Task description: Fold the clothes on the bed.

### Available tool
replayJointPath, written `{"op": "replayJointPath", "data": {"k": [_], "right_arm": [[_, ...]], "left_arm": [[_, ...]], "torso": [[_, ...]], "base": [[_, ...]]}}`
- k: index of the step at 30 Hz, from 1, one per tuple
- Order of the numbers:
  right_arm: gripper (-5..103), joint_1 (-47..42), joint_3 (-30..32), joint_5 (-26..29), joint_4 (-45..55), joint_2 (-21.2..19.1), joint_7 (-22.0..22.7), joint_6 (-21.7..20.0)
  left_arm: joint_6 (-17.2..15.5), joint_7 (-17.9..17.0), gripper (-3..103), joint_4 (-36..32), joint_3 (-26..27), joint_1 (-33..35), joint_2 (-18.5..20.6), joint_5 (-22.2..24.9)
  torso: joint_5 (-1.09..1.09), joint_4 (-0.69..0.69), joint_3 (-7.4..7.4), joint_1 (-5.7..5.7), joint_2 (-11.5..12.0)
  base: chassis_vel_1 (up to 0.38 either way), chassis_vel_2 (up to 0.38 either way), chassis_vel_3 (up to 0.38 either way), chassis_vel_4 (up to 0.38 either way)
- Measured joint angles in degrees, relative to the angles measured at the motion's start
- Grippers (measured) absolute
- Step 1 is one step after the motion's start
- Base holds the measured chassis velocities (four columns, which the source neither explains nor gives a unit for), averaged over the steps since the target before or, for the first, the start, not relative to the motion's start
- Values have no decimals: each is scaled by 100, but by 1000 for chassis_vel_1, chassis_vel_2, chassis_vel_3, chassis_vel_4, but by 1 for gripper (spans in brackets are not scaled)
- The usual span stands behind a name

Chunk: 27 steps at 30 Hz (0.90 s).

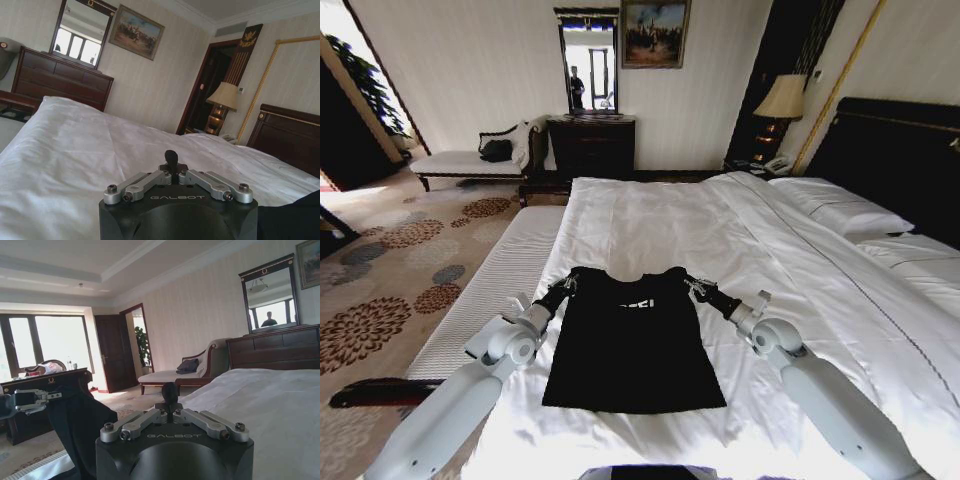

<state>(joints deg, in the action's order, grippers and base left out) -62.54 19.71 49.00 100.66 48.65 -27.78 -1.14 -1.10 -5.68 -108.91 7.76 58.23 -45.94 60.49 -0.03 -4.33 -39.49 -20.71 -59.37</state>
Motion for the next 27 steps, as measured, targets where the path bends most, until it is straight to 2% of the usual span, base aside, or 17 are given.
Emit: {"op": "replayJointPath", "data": {"k": [4, 9, 16, 27], "right_arm": [[0, -328, 156, -184, 271, 97, -17, 58], [0, -733, 305, -432, 409, 197, -89, 164], [0, -1131, 511, -615, 522, 265, -165, 308], [0, -1758, 830, -922, 726, 416, -293, 494]], "left_arm": [[13, 19, 1, -133, 160, 165, 68, -40], [193, 79, 1, -249, 436, 546, 32, -200], [274, 171, 1, -573, 865, 1418, -226, -517], [396, 249, 1, -842, 1003, 2091, -224, -798]], "torso": [[0, 1, 0, 0, 0], [0, 0, 0, 0, 0], [0, 1, 0, 0, -1], [0, -1, 0, 0, -1]], "base": [[0, 0, 0, 0], [0, 0, 0, 0], [0, 0, 0, 0], [0, 0, 0, 0]]}}
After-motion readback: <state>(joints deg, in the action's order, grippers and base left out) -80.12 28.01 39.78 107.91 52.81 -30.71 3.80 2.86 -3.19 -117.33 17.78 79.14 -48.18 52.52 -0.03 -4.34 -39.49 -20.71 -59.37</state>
